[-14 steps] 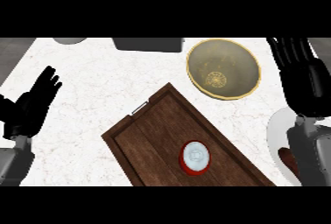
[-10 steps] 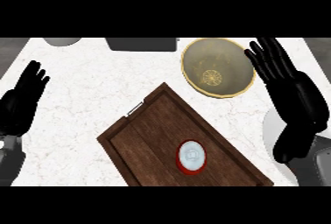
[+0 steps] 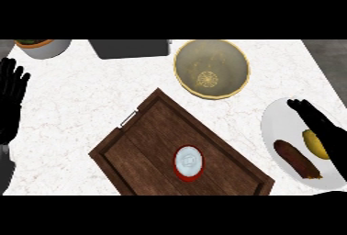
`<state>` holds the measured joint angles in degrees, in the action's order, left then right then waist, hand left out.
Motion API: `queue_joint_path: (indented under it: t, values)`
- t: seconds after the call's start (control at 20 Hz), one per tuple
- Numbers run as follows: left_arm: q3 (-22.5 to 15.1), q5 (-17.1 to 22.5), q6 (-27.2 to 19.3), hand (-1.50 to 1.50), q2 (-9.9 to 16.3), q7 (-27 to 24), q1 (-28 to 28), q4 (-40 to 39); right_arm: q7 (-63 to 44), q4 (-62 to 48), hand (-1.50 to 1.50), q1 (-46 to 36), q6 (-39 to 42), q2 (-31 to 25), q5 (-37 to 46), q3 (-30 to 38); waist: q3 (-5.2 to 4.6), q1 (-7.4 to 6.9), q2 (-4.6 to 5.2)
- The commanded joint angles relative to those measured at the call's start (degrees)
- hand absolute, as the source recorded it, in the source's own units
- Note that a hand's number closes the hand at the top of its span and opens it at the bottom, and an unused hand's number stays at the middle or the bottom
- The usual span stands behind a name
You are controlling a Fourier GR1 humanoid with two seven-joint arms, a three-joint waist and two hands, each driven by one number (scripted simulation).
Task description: Pick the lemon from the plate and place it in the bowl
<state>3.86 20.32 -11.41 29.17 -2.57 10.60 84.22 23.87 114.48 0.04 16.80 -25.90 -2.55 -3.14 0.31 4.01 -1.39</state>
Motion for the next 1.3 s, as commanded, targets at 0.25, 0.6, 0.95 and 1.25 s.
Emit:
queue_joint_path:
  t: [0.25, 0.6, 0.95, 1.25]
  values:
    - [1.6, -0.4, 0.5, 0.00, -0.2, -2.9, -1.8, -0.4, 26.9, 6.0, -1.50, 24.5, -1.4, -9.2, 13.8, 17.2, -0.19, 1.21, 0.57]
    - [1.1, -0.7, 0.8, 0.00, -1.2, -3.1, -2.7, 2.0, 24.8, 8.0, -1.50, 35.2, -0.5, -14.6, 15.8, 36.0, -0.42, -1.27, 0.91]
    - [-0.3, -2.0, 0.5, 0.00, -2.2, -1.5, 1.5, 0.8, 29.7, 6.0, -1.50, 45.3, 2.4, -19.3, 26.5, 44.2, -0.33, -1.79, 1.17]
    - [0.2, -2.2, 3.5, 0.00, -3.8, -4.6, 1.1, -3.0, 30.7, 4.7, -1.50, 46.1, 0.4, -16.8, 35.9, 43.1, -0.33, -3.16, 1.41]
